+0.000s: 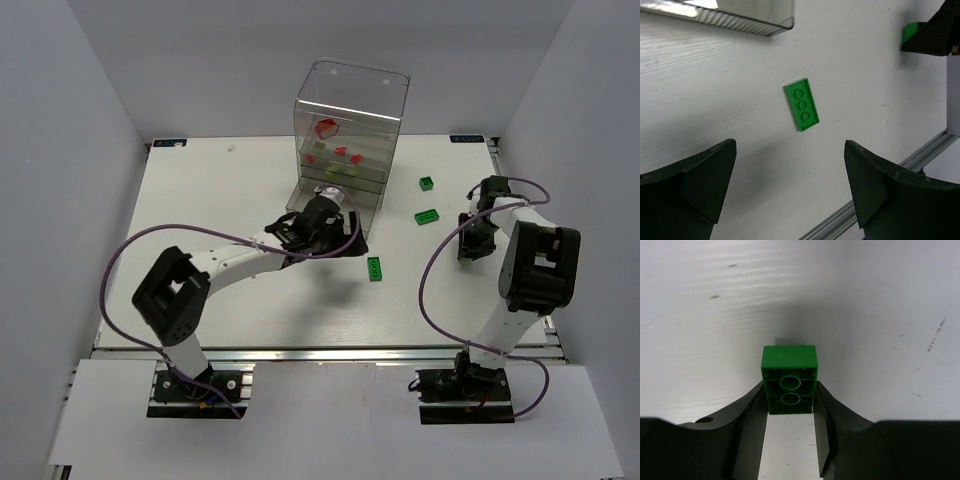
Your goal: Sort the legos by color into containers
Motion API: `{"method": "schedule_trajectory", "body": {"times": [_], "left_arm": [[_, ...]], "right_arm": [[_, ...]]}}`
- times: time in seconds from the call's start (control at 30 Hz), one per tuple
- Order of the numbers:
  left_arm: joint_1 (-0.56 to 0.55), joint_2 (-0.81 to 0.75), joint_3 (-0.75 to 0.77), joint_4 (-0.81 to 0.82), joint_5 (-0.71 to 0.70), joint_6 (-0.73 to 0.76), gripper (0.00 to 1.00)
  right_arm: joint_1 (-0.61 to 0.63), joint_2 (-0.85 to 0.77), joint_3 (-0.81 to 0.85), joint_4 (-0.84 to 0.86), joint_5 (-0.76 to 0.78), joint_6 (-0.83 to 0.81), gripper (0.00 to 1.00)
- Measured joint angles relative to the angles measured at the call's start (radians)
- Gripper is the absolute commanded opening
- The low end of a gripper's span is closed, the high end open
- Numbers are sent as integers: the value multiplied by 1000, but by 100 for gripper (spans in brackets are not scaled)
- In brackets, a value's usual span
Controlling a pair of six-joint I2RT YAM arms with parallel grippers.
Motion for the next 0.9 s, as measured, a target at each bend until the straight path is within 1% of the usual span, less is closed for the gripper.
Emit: {"method": "schedule_trajectory", "body": {"times": [0.03, 0.1, 0.17, 0.33, 0.47, 0.57, 0.67, 0.73, 0.8, 0.87, 0.9], "left_arm": [[-16, 34, 36, -2, -8, 13, 98], [-46, 90, 90, -9, -22, 33, 98], [-69, 122, 109, -18, -34, 47, 98], [-94, 137, 108, -58, -53, 57, 98], [-85, 99, 58, -51, -68, 40, 98], [-70, 8, -66, -29, -74, -10, 98], [-60, -88, -175, -17, -89, -55, 98], [-55, -139, -216, -18, -97, -72, 98], [-55, -169, -225, -21, -110, -82, 98], [-54, -184, -223, -20, -123, -85, 97], [-54, -186, -222, -20, -128, -85, 96]], "right_arm": [[0, -21, -16, 13, -32, -28, 0], [1, -79, -45, 17, -122, -106, 0], [8, -151, -60, 12, -235, -202, 0], [68, -336, -61, 13, -531, -487, 0], [162, -377, -56, 63, -649, -607, 0], [250, -317, -6, 88, -653, -634, 0], [335, -232, 63, 143, -612, -635, 0], [387, -176, 108, 183, -565, -632, 0], [436, -122, 160, 206, -509, -627, 0], [474, -64, 228, 221, -454, -620, 5], [491, -32, 265, 228, -426, -618, 12]]}}
